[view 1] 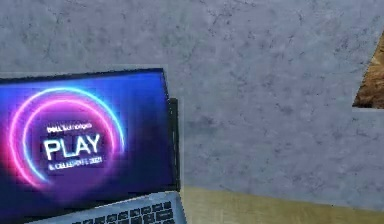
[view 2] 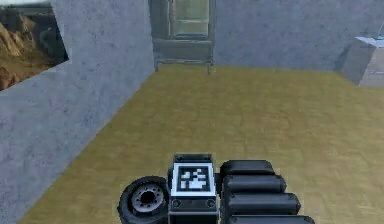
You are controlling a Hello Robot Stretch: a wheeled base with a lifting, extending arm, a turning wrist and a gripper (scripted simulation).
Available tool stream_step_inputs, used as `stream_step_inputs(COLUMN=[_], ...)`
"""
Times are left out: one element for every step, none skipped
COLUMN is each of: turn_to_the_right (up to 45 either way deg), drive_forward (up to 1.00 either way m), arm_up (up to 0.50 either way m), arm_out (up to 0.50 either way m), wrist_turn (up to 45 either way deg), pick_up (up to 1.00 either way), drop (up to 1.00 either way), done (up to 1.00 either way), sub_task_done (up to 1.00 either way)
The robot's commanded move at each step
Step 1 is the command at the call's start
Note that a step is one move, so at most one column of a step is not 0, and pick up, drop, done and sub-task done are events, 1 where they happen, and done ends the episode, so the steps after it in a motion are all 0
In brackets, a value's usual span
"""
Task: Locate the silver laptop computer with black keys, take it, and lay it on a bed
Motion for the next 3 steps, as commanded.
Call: stream_step_inputs(turn_to_the_right=[45.0, 45.0, 6.0], drive_forward=[0.00, 0.00, 0.00], arm_up=[0.00, 0.00, 0.00], arm_out=[0.00, 0.00, 0.00], wrist_turn=[0.0, 0.0, 0.0], pick_up=[0.00, 0.00, 0.00], drop=[0.00, 0.00, 0.00], done=[0.00, 0.00, 0.00], sub_task_done=[0.00, 0.00, 0.00])
